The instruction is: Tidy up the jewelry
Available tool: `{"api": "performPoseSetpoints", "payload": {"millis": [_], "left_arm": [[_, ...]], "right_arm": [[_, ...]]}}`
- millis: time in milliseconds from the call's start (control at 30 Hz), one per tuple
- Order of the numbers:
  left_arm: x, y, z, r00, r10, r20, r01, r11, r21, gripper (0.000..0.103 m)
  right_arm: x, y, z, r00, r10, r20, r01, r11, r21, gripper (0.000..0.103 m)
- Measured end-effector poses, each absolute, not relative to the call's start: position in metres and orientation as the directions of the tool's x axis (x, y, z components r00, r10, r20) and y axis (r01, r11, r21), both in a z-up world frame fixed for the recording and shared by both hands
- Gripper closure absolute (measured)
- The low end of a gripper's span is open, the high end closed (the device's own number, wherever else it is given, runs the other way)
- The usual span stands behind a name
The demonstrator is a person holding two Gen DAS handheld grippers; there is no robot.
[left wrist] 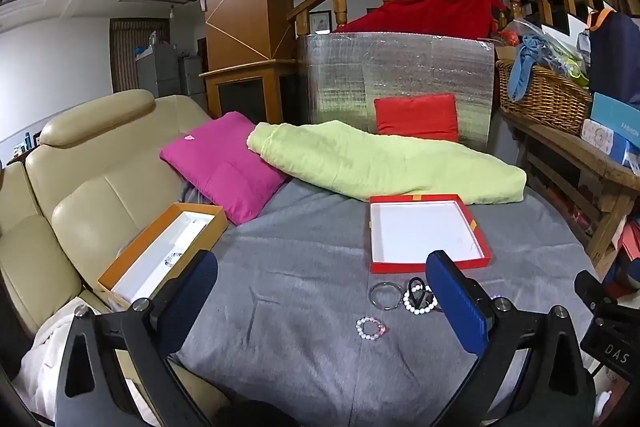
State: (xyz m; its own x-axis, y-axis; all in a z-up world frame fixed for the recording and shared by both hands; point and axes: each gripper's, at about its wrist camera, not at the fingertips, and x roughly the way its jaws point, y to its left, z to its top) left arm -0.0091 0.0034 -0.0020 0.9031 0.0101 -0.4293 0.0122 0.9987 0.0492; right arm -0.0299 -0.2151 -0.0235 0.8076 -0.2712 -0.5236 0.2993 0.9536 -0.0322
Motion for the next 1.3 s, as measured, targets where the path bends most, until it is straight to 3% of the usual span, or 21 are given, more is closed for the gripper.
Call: {"api": "performPoseSetpoints", "payload": {"millis": [567,967,1300], "left_arm": [[-0.004,0.012,-0.009,0.889,0.022,-0.457,0.005,0.998,0.056,0.000],[-0.004,0.013,-0.010,0.916,0.008,-0.400,0.001,1.000,0.023,0.000],[-0.003,0.015,-0.009,0.910,0.009,-0.415,0.000,1.000,0.021,0.000]], "right_arm": [[-0.033,-0.207,-0.020,0.804,-0.277,-0.527,0.303,0.952,-0.037,0.000],[-0.033,-0.211,-0.019,0.804,-0.272,-0.528,0.300,0.953,-0.034,0.000],[-0.030,-0.210,-0.020,0.805,-0.273,-0.527,0.296,0.954,-0.042,0.000]]}}
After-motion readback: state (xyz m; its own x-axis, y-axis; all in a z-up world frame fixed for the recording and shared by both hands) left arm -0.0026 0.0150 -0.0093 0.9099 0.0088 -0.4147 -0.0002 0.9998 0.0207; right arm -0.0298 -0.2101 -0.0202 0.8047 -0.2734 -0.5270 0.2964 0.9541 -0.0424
